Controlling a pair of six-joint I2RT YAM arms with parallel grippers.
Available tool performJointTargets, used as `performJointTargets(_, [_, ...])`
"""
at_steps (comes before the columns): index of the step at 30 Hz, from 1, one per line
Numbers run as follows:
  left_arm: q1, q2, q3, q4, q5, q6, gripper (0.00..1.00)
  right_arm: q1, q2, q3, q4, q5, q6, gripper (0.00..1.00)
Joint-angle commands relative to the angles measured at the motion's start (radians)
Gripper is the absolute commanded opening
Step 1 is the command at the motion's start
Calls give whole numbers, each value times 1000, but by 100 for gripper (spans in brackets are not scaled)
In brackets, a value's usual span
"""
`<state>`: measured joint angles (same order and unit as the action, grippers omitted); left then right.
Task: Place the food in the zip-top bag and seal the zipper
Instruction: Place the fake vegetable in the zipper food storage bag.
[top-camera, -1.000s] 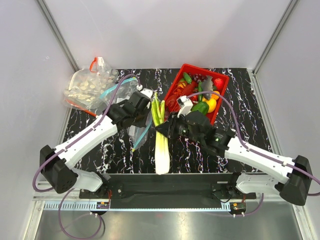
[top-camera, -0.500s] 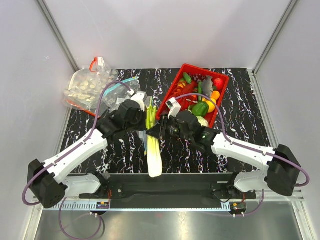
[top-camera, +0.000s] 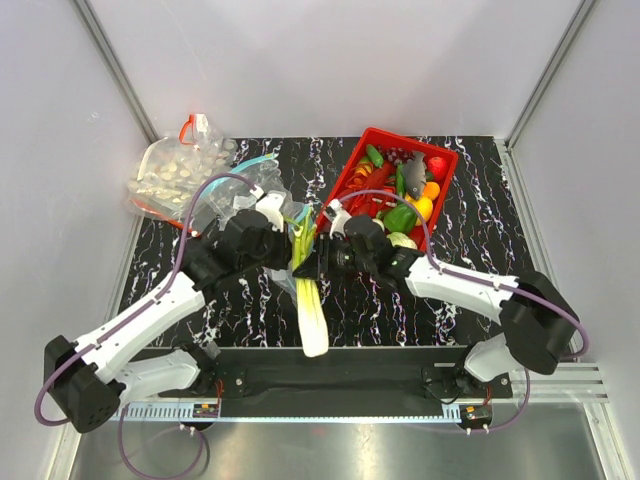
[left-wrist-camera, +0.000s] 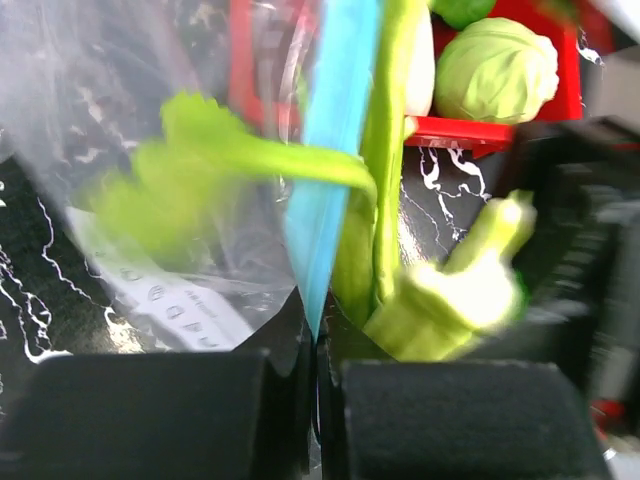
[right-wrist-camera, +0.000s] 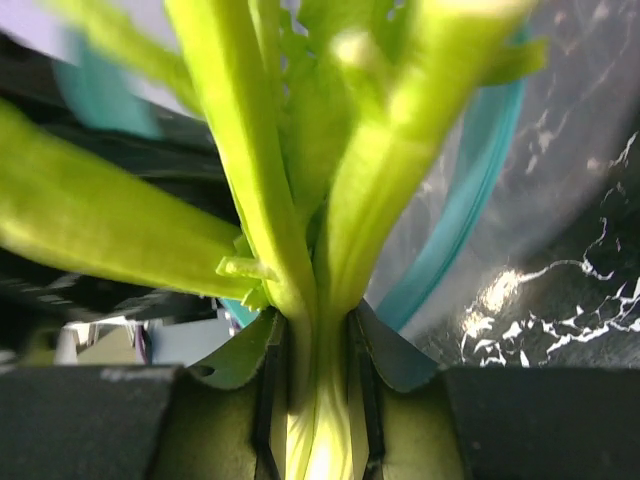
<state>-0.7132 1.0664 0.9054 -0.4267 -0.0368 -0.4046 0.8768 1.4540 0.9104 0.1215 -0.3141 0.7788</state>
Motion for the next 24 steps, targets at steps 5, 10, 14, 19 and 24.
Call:
performJointTargets(5, [-12,-45,65,51,170,108,0,-1,52,73,-115,-47,-64,5])
performJointTargets(10, [-11,-29,96,-1,193,164,0,5,51,140,-296,1,-148,6])
performJointTargets(14, [-12,0,113,-18,212,177,0,47,43,180,-333,13,-213,8])
performJointTargets(19, [-11,115,188,-131,203,208,0,79,25,189,-364,26,-303,10])
performJointTargets(24, [-12,153,242,-222,112,207,0,88,-27,113,-352,90,-329,10])
